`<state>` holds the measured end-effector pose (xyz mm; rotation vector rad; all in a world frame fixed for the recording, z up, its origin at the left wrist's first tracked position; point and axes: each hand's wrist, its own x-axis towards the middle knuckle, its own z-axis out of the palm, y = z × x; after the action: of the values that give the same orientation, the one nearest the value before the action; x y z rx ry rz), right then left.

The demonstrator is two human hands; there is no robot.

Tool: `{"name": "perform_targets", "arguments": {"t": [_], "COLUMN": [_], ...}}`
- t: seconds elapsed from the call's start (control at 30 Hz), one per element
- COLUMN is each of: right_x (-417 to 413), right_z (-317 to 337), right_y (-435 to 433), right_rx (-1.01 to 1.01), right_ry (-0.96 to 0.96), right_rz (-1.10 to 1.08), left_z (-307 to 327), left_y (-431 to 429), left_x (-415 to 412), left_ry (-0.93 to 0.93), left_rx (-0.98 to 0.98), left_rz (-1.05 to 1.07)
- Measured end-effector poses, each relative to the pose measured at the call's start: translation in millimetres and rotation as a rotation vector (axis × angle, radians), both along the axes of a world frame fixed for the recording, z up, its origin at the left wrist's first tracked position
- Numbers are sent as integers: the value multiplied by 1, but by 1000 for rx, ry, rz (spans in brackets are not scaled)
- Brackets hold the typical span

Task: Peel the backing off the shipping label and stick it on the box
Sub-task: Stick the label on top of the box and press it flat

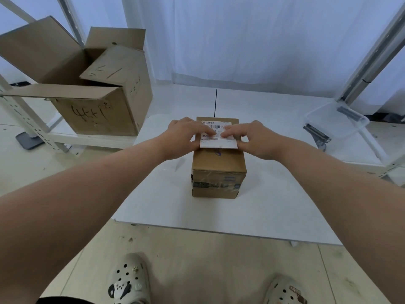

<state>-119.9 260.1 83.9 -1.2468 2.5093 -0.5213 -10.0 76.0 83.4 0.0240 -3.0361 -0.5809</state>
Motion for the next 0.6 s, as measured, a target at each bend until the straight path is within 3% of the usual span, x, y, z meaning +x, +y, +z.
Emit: {"name": "perform_targets", "arguments": {"t": [0.43, 0.6], "right_x": [10, 11], "right_z": [2, 7], "right_y": [-2, -3], "right_rx": [144, 201], "right_ry": [98, 169], "right_rz": [10, 10], "left_z": [4, 5], "left_y": [7, 1], "left_x": [5, 1], "left_ry": [-38, -111], "left_rx": [-224, -358], "left_rz": [-83, -24]}}
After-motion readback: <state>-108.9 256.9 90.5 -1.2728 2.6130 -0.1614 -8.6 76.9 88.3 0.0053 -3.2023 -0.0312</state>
